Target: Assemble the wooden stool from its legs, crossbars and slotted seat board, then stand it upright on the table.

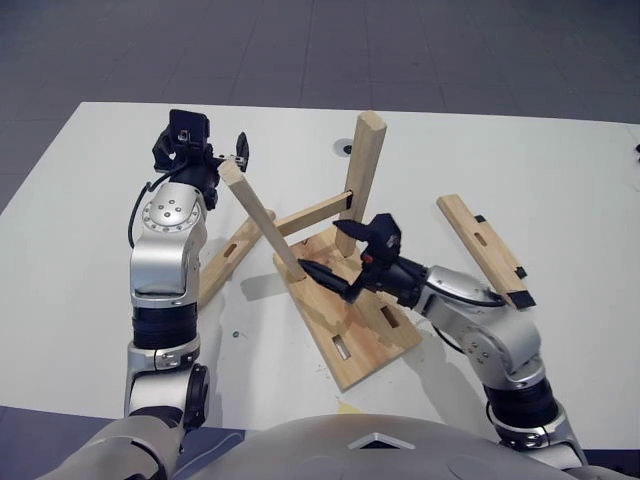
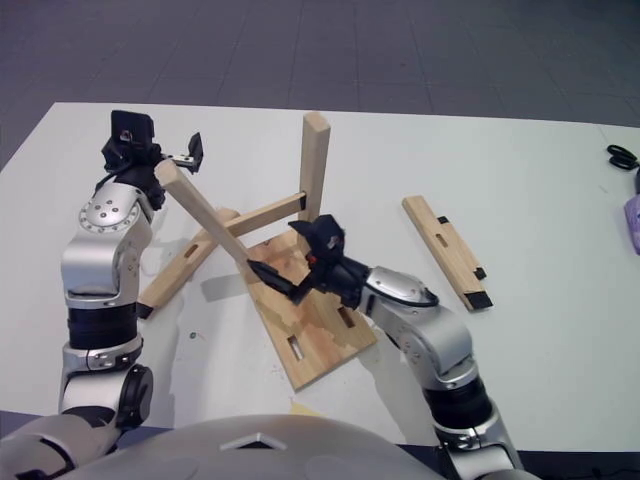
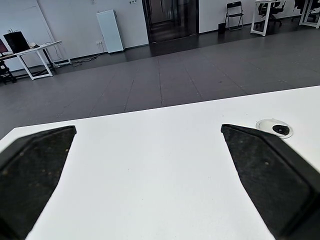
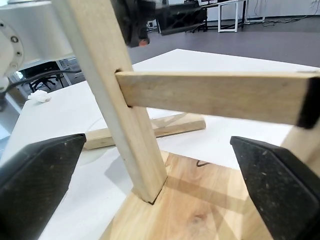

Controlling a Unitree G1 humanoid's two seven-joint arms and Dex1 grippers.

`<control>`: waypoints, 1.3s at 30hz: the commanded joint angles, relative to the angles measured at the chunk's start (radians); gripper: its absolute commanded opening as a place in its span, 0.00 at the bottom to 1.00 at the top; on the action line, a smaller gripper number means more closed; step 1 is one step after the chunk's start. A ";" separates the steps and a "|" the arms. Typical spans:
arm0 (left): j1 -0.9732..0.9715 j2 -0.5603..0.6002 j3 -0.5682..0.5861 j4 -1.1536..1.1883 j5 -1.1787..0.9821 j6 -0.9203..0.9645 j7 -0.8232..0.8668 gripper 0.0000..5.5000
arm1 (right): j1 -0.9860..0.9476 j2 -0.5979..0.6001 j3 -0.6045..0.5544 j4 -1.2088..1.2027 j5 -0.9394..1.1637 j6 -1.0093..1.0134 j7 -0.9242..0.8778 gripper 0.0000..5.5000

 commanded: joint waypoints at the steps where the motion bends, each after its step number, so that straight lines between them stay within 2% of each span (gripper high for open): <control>1: 0.011 0.026 0.010 0.011 0.017 0.014 -0.004 0.98 | -0.083 0.027 0.041 0.170 -0.126 -0.049 -0.052 0.98; 8: -0.044 0.033 0.086 0.055 0.015 -0.019 0.043 0.98 | -0.189 -0.014 -0.108 0.412 -0.312 -0.261 -0.185 0.98; 12: -0.041 0.015 0.048 0.058 0.016 -0.018 0.037 0.98 | -0.218 0.019 -0.178 0.483 -0.351 -0.344 -0.255 0.98; 16: -0.031 0.011 0.043 0.023 0.012 -0.004 0.043 0.98 | -0.114 0.084 -0.199 0.323 -0.236 -0.374 -0.187 0.98; 20: -0.035 0.033 0.070 -0.015 0.017 0.004 0.047 0.98 | -0.075 0.113 -0.363 0.109 -0.162 -0.356 -0.277 0.98; 23: -0.039 0.034 0.073 -0.047 0.022 0.010 0.055 0.98 | -0.118 0.055 -0.497 0.110 -0.208 -0.362 -0.357 0.98; 29: -0.004 0.017 0.034 -0.121 0.028 0.028 0.055 0.98 | -0.141 -0.201 -0.674 0.449 -0.379 -0.373 -0.425 0.98; 32: 0.032 0.020 0.016 -0.138 0.039 0.026 0.052 0.98 | -0.152 -0.293 -0.687 0.614 -0.416 -0.372 -0.396 0.98; 34: 0.051 0.013 0.012 -0.150 0.049 0.021 0.065 0.98 | -0.149 -0.323 -0.655 0.676 -0.420 -0.387 -0.328 0.98; 37: 0.084 -0.019 0.010 -0.178 0.060 0.018 0.092 0.98 | -0.110 -0.375 -0.603 0.761 -0.440 -0.544 -0.216 0.98; 39: 0.107 -0.043 0.003 -0.201 0.067 0.019 0.110 0.98 | -0.091 -0.394 -0.621 0.837 -0.419 -0.620 -0.160 0.98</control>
